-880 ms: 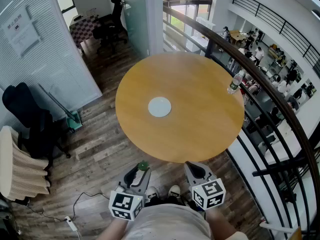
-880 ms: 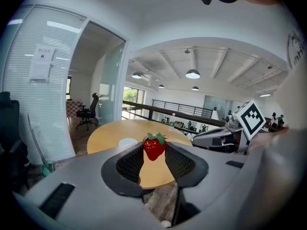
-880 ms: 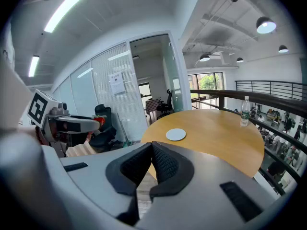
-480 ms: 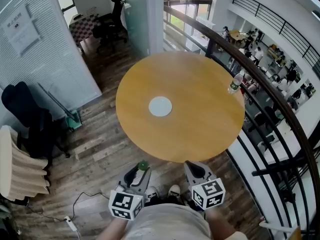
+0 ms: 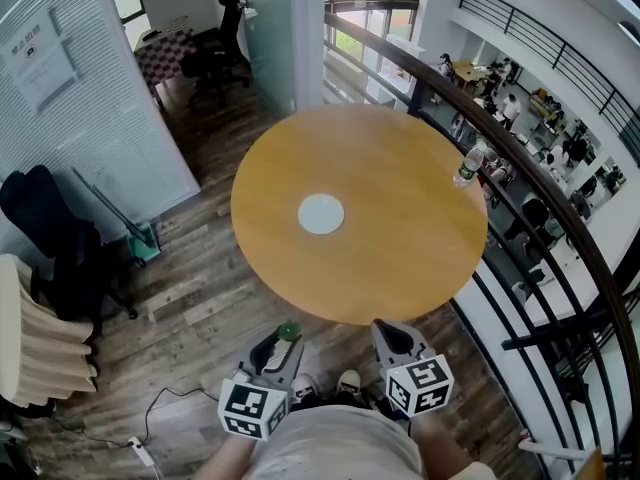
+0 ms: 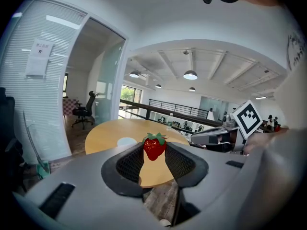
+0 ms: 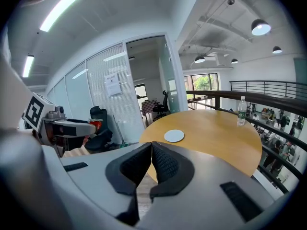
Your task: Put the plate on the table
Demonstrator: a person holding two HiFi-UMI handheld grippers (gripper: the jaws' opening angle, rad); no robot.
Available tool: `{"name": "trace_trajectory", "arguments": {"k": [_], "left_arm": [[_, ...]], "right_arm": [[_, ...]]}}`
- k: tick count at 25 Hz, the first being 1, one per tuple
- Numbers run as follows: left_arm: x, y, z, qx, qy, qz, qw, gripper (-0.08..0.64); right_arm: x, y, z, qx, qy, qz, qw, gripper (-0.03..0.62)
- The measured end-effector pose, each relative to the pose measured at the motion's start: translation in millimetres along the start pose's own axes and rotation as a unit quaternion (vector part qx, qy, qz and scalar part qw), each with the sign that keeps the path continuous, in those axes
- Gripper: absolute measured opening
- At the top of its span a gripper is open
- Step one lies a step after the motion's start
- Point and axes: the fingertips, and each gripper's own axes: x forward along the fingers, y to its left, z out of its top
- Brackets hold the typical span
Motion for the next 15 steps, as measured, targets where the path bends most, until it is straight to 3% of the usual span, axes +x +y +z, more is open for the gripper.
{"name": "trace_trajectory", "arguments": {"k": [15], "left_arm": [[-21, 24, 0, 0.022, -0.007, -0.028, 0.9993, 0.152]], "right_arm": [[8, 26, 3, 0.005, -0.001, -0.028, 1.0, 0.025]]}}
